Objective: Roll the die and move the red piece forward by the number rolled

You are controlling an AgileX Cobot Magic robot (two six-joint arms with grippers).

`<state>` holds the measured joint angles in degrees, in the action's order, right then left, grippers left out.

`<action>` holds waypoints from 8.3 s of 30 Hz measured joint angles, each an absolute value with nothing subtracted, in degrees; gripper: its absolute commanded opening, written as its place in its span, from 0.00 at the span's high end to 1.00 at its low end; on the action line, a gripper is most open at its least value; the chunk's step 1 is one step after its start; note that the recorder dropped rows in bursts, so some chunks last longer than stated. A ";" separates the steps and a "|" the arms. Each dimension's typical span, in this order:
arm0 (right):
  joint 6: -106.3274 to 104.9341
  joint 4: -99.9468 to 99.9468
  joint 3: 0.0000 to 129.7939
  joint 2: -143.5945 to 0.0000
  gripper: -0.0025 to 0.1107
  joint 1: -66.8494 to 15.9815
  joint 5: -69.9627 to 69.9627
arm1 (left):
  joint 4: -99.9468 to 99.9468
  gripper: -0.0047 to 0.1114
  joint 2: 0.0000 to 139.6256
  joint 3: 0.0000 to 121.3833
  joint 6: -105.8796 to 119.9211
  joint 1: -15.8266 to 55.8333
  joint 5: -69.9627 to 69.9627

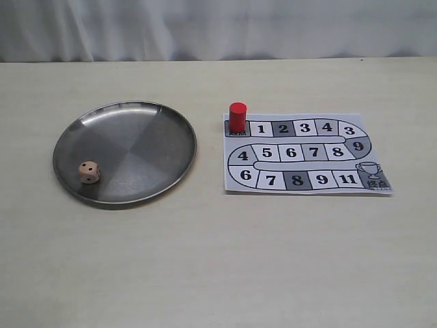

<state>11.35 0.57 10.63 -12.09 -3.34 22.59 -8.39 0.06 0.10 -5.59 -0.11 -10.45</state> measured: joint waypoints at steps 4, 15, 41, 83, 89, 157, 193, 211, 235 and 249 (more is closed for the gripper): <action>11.49 0.67 15.46 -22.99 0.94 -3.34 15.44 | -8.39 0.96 0.06 0.10 -5.59 -0.11 -10.45; 11.53 0.67 27.44 -62.99 0.94 -13.82 5.95 | -8.39 0.96 0.06 0.10 -5.59 -0.11 -10.45; 5.39 0.67 98.20 -129.18 0.45 -47.35 -24.43 | -8.39 0.96 0.06 0.10 -5.59 -0.11 -10.45; -0.61 5.15 112.96 -121.04 0.94 -42.06 -51.12 | -8.39 0.96 0.06 0.10 -5.59 -0.11 -10.45; -0.49 5.39 101.34 -115.71 0.94 -34.14 -50.37 | -8.39 0.96 0.06 0.10 -5.59 -0.11 -10.45; -3.70 -4.86 79.23 -114.06 0.94 -18.02 -36.30 | -8.39 0.96 0.06 0.10 -5.59 -0.11 -10.45; -3.47 -0.81 75.24 -107.25 0.34 -16.96 -32.28 | -8.39 0.96 0.06 0.10 -5.59 -0.11 -10.45; -3.58 -1.38 70.20 -106.41 0.94 -16.96 -36.40 | -8.29 0.96 0.06 0.10 -5.59 -0.11 -10.45; -22.43 -8.37 69.27 -115.10 0.94 -16.96 -34.56 | -8.29 0.96 0.06 0.10 -5.59 -0.11 -10.45; -28.02 -9.32 69.27 -116.13 0.94 -16.96 -34.76 | -8.29 0.96 0.06 0.10 -5.59 -0.11 -10.45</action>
<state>-28.02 -9.32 69.27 -116.13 -16.96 -34.76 -8.29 0.06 0.10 -5.59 -0.11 -10.45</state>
